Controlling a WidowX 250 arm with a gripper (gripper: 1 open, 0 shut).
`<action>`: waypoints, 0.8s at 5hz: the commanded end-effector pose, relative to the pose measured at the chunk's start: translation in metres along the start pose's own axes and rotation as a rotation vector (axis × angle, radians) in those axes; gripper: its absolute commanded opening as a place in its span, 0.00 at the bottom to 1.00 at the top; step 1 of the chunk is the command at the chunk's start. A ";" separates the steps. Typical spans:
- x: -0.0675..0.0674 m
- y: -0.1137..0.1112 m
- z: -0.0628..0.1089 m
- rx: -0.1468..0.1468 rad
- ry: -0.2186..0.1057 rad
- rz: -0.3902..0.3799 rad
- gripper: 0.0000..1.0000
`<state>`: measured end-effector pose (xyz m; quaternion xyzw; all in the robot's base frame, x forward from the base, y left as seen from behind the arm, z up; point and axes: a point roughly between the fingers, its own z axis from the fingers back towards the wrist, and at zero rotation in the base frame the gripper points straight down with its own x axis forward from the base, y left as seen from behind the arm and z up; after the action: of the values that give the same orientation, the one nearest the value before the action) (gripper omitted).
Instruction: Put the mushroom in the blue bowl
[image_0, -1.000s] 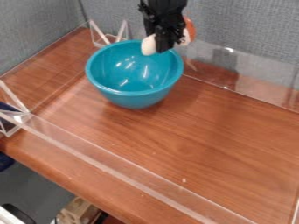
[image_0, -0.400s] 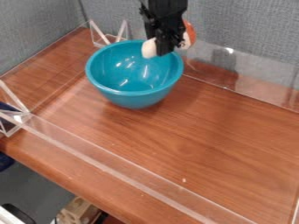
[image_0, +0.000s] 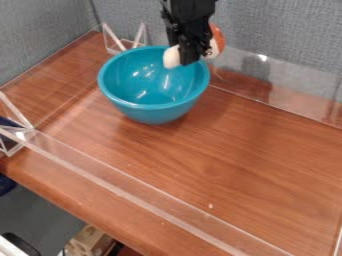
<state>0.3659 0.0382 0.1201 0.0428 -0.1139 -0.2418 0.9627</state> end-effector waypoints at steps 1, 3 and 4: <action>0.006 0.002 0.010 0.020 -0.035 -0.012 0.00; 0.006 0.010 -0.001 0.016 -0.018 -0.009 0.00; 0.007 0.028 -0.011 0.018 0.002 0.008 0.00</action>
<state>0.3808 0.0549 0.0933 0.0379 -0.0871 -0.2380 0.9666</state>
